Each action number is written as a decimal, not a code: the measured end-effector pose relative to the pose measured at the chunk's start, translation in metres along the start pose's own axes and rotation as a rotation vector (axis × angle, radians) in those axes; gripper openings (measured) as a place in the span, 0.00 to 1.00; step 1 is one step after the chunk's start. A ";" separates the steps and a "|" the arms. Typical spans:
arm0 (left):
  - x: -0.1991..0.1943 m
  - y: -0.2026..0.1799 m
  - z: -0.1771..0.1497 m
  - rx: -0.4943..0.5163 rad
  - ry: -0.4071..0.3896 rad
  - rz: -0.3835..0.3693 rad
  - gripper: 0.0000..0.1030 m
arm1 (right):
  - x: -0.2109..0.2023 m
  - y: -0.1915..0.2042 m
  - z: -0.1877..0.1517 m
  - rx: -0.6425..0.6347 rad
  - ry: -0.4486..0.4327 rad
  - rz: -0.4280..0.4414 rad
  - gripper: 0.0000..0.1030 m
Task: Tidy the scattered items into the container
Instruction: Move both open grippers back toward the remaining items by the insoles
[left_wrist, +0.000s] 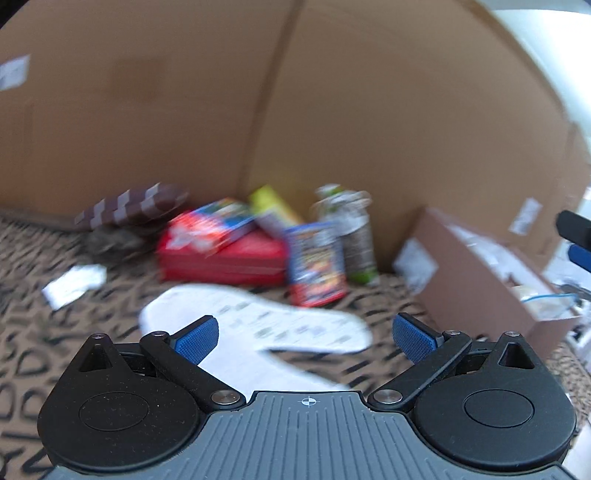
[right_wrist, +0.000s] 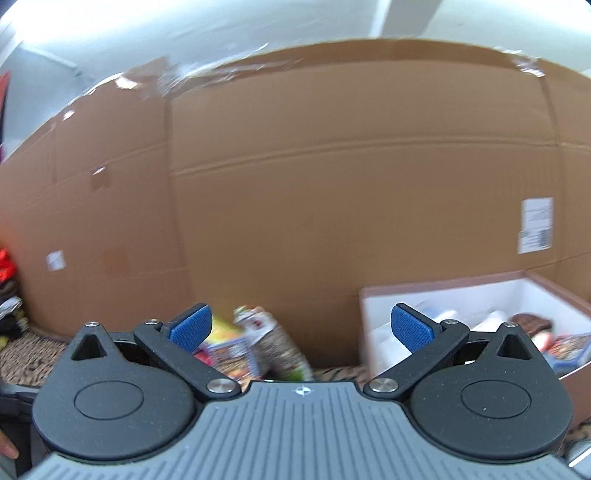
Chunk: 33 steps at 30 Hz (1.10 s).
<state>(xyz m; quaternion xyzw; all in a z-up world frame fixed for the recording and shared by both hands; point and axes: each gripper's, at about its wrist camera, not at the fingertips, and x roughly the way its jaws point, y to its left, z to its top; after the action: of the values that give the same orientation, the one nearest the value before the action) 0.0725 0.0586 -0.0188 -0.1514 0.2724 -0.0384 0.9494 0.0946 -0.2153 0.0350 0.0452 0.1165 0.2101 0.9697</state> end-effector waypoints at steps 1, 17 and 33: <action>-0.001 0.007 -0.003 -0.018 0.014 0.002 1.00 | 0.005 0.006 -0.004 -0.005 0.025 0.019 0.99; 0.035 0.060 -0.020 -0.126 0.134 0.062 1.00 | 0.119 0.042 -0.067 -0.183 0.354 0.052 0.99; 0.040 0.046 -0.024 -0.076 0.131 0.068 1.00 | 0.202 0.041 -0.097 -0.145 0.477 0.192 1.00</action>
<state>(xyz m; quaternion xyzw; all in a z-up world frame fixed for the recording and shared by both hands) 0.0934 0.0901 -0.0732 -0.1751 0.3404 -0.0054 0.9238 0.2330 -0.0898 -0.0947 -0.0644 0.3214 0.3134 0.8912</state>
